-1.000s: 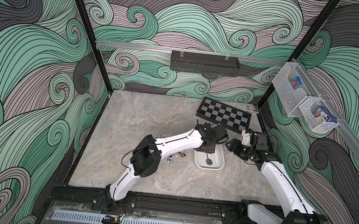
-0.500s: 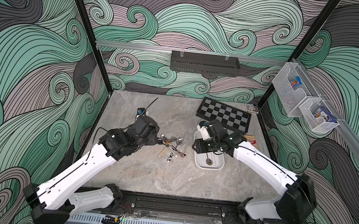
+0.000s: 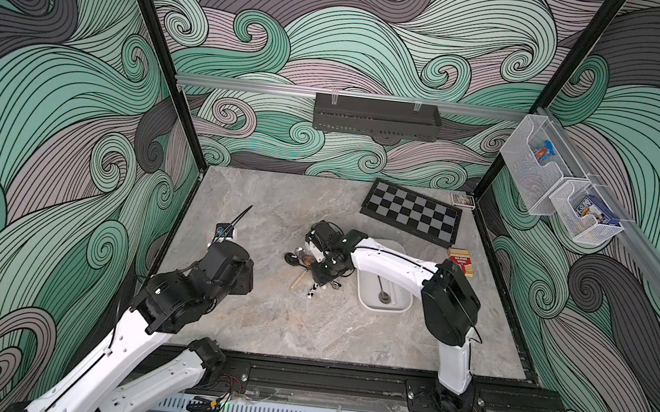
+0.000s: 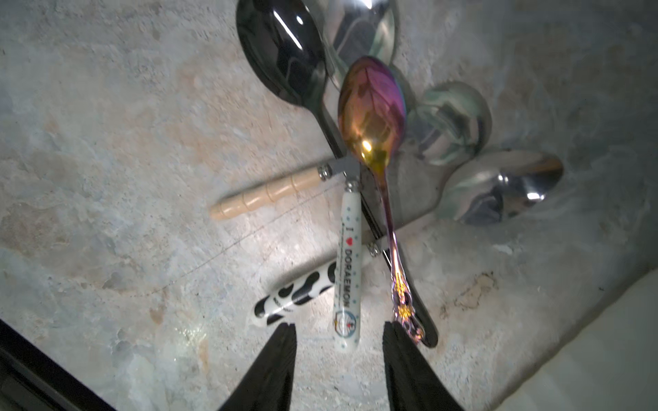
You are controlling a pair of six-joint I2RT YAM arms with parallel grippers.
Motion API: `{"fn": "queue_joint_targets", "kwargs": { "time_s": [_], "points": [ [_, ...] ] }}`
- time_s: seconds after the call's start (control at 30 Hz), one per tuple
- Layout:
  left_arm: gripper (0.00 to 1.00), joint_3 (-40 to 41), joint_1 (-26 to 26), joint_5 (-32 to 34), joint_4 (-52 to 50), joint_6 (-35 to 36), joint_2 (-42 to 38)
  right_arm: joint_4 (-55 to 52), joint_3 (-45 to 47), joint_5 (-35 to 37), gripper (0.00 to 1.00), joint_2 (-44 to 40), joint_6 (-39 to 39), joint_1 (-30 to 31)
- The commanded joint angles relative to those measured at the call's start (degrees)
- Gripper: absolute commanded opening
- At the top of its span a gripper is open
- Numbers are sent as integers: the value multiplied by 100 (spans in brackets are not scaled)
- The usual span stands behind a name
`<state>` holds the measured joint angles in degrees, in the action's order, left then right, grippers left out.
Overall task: Put the spoon into the storage box
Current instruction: Pick up the spoon from the center of the board.
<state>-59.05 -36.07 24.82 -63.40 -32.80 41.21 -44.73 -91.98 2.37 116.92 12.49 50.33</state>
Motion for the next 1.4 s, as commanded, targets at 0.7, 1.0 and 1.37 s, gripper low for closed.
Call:
{"fn": "queue_joint_targets", "kwargs": {
  "time_s": [0.7, 1.0, 1.37],
  "points": [
    [67, 130, 44, 140, 100, 138, -263, -561, -1102, 440, 28, 1193, -412, 118],
    [67, 139, 39, 146, 99, 141, -258, -559, -1103, 431, 35, 1280, -361, 140],
    [67, 147, 39, 172, 92, 133, -289, -558, -1155, 429, 26, 1275, -353, 177]
  ]
}}
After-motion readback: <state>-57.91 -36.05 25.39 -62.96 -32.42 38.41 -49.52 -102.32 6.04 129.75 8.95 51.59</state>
